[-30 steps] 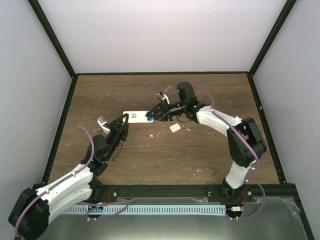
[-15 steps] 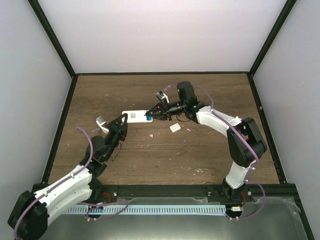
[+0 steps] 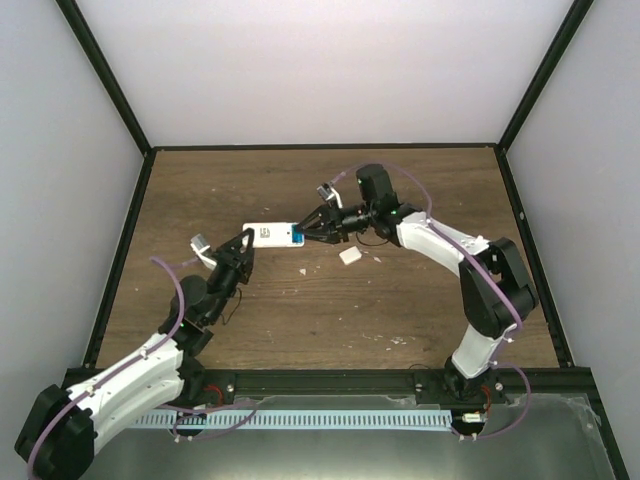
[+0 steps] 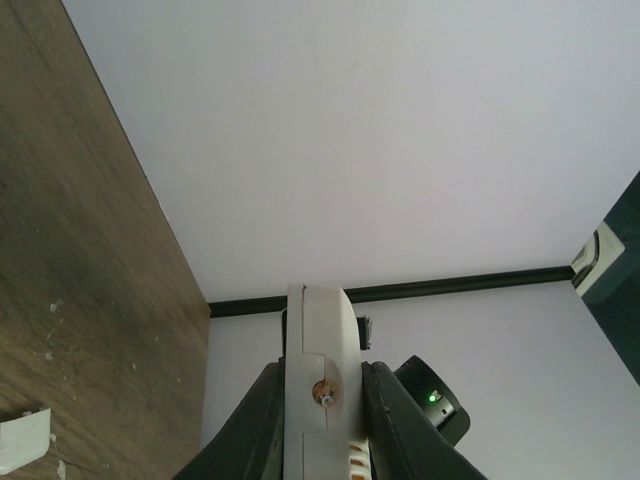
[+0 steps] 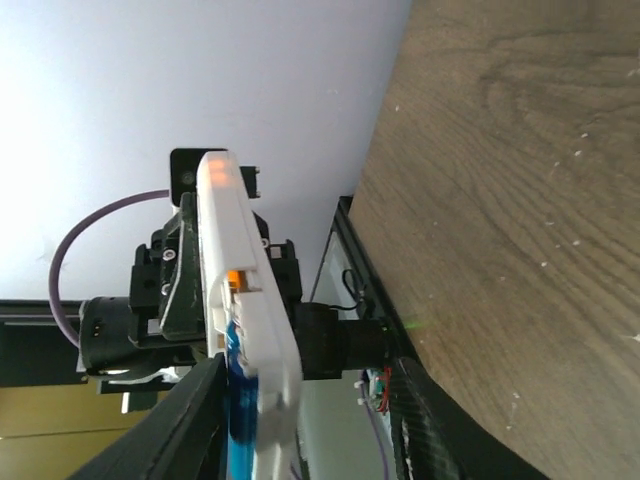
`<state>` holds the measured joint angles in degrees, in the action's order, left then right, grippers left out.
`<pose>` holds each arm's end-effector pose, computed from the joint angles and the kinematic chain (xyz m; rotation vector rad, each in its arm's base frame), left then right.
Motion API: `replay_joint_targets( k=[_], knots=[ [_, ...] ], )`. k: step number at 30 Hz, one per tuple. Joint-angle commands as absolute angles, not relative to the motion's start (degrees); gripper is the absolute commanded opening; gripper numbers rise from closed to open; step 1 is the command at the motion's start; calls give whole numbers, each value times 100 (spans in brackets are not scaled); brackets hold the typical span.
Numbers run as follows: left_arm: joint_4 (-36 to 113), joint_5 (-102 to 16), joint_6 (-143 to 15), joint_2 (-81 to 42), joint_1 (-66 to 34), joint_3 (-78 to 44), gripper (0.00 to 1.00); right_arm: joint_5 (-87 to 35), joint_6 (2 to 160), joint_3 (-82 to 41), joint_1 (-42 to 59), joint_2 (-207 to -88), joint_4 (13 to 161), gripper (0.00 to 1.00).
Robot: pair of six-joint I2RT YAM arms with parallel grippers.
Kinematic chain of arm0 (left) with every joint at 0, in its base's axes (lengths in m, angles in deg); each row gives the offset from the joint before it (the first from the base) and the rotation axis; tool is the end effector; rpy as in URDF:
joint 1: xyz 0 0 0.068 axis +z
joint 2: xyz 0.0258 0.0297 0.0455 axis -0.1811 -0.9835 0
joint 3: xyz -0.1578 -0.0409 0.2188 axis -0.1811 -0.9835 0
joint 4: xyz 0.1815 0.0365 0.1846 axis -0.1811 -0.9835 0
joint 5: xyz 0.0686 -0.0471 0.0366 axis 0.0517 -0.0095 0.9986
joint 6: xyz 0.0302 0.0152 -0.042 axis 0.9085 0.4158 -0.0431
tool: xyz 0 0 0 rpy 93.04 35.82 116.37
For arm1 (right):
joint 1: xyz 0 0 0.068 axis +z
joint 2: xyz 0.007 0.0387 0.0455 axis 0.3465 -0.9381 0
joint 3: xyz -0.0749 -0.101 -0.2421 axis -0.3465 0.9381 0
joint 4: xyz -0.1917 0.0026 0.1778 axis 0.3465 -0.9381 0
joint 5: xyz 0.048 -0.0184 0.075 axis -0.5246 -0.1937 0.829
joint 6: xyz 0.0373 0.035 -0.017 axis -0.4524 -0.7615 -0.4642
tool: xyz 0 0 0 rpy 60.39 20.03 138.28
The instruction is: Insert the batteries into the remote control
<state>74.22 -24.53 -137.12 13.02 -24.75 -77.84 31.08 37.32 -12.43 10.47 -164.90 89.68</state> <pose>0.1469 -0.0957 0.2285 -0.8500 1.4367 -1.5310 0.3079 0.2208 0.2569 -0.4471 2.3577 1.9501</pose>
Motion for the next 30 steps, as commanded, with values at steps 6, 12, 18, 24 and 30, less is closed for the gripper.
replay_joint_targets(
  k=[6,12,18,24,30],
  knots=[
    [6834,-2270,-13426,1711,-2358,-7813,0,1167,6005,-1782,456,-15875,6205,42],
    [6307,-2570,-13511,1735,-2147,-7797,0,-1292,7089,-1909,452,-15973,5149,43],
    [6015,-3175,-13111,1523,-1735,-7753,0,-2134,7737,-1621,453,-16161,5382,48],
    [5883,-3672,-12212,1116,-1536,-7423,0,-2377,8107,-1269,460,-16397,5729,69],
    [6500,-4762,-11868,269,-1235,-7212,0,-2367,8442,-1108,557,-16629,5913,73]
  ],
)
